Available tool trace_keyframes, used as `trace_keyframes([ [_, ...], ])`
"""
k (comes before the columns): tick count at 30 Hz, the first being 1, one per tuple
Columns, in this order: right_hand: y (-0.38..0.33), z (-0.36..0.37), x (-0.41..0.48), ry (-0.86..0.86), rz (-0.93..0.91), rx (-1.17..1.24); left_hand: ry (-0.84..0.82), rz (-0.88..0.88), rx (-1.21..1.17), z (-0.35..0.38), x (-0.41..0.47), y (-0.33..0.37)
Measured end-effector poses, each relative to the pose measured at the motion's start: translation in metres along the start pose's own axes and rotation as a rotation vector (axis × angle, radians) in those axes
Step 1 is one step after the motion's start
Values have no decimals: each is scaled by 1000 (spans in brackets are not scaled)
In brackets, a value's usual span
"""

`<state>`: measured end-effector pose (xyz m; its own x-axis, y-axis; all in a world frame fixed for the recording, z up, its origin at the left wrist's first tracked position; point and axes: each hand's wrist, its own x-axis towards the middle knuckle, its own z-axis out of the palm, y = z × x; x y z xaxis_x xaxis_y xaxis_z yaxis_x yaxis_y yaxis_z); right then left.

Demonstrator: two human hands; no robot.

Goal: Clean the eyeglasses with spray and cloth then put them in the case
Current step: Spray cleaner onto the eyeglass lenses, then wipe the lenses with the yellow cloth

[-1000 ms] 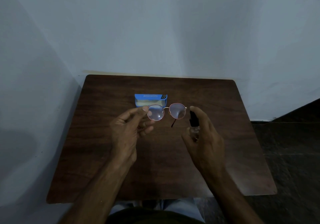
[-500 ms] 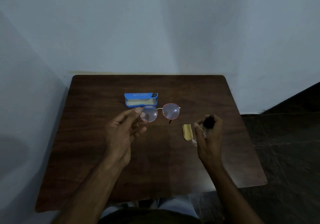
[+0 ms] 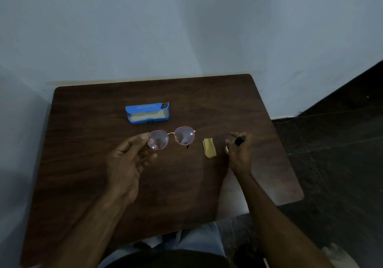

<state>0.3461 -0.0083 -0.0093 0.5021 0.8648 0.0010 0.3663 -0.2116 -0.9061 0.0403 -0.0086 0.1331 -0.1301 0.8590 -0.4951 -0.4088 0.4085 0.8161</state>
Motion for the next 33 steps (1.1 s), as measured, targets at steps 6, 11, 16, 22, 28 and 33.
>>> trace_keyframes([
  [6, 5, 10, 8, 4, -18, -10, -16, 2, 8, 3, 3, -3],
  [11, 20, 11, 9, 7, -19, -75, -11, -7, 1, 3, 4, -5],
  [16, 25, 7, 3, -40, 96, -92, -12, -14, -8, 4, 3, -7],
  [22, 31, 22, -38, 219, 407, -53, -13, -21, -43, 1, 4, -8],
  [28, 12, 61, -73, 217, 306, -217, -10, -25, -62, 3, 4, -8],
  [33, 1, 82, -58, 39, 115, -519, 11, -22, -67, 4, 2, -5],
])
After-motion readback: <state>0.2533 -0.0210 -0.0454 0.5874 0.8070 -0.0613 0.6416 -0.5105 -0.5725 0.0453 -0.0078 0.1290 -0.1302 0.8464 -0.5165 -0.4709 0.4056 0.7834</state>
